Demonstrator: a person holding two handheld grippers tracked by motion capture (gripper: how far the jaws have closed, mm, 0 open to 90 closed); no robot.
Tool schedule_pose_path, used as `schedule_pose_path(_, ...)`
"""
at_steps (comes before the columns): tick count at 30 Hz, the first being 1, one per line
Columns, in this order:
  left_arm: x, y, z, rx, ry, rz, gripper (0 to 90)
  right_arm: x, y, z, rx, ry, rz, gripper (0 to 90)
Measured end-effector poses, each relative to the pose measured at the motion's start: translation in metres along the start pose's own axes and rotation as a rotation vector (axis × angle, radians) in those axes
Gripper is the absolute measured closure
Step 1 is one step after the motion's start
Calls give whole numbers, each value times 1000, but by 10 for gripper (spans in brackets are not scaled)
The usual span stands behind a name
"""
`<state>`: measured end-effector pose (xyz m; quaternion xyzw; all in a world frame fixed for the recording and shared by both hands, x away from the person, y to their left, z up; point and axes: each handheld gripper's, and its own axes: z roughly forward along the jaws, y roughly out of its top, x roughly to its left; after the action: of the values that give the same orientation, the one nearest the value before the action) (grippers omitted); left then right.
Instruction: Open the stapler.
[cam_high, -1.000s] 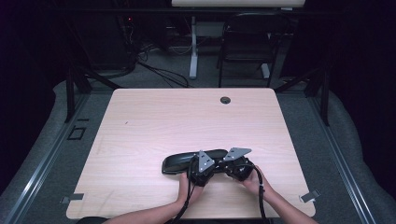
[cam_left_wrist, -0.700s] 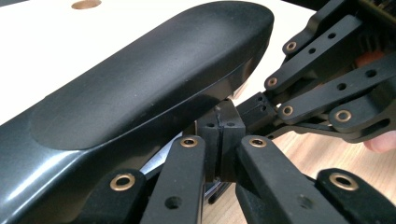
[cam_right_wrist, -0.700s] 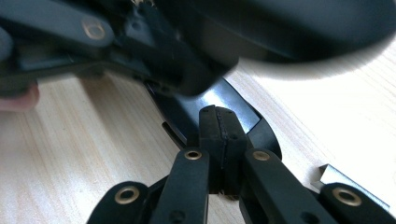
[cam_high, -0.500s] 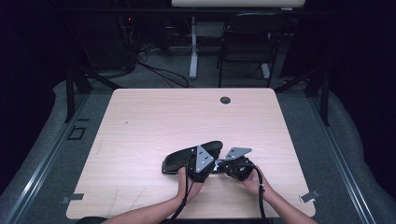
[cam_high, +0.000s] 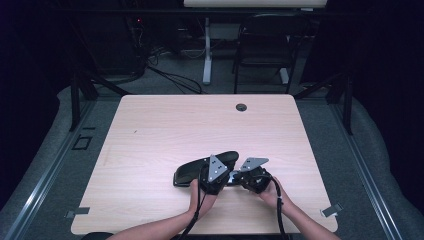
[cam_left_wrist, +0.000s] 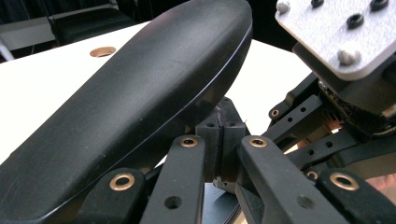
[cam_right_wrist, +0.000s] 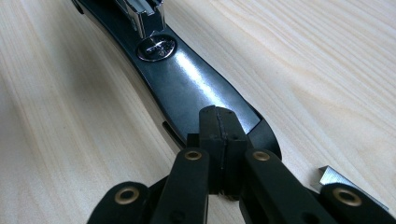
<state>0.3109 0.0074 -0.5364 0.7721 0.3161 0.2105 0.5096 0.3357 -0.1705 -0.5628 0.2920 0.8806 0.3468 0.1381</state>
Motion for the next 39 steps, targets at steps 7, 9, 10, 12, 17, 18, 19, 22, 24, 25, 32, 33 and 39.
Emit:
schedule_pose_path(7, 3, 5, -7, -13, 6, -10, 900, 0, 1, 0, 4, 6, 0, 900)
schedule_pose_path(9, 4, 6, -8, -20, 12, -14, 900, 0, 1, 0, 6, 5, 1, 900)
schedule_pose_path(10, 4, 7, -9, -20, 11, -16, 900, 0, 1, 0, 7, 5, 0, 900)
schedule_pose_path(12, 5, 8, -11, -23, 13, -19, 900, 0, 1, 0, 6, 5, 1, 900)
schedule_pose_path(17, 8, 12, -16, -25, 19, -33, 900, 1, 2, 0, 8, 5, -3, 900)
schedule_pose_path(18, 8, 13, -18, -27, 27, -33, 900, 0, 2, 0, 11, 3, -7, 900)
schedule_pose_path(19, 9, 14, -19, -32, 27, -40, 900, 0, 2, 0, 8, 2, -7, 900)
schedule_pose_path(22, 11, 15, -22, -35, 27, -42, 900, 1, 2, 0, 8, -1, -8, 900)
schedule_pose_path(24, 12, 16, -24, -41, 30, -46, 900, 1, 2, 0, 10, -5, -6, 900)
schedule_pose_path(25, 13, 17, -26, -43, 31, -47, 900, 1, 2, 0, 10, -4, -8, 900)
schedule_pose_path(32, 20, 22, -37, -54, 38, -67, 900, 2, 2, 0, 8, -7, -12, 900)
schedule_pose_path(33, 21, 22, -38, -58, 37, -71, 900, 2, 2, 0, 9, -7, -11, 900)
schedule_pose_path(39, 24, 23, -44, -55, 36, -74, 900, 2, 2, 0, 16, -12, -17, 900)
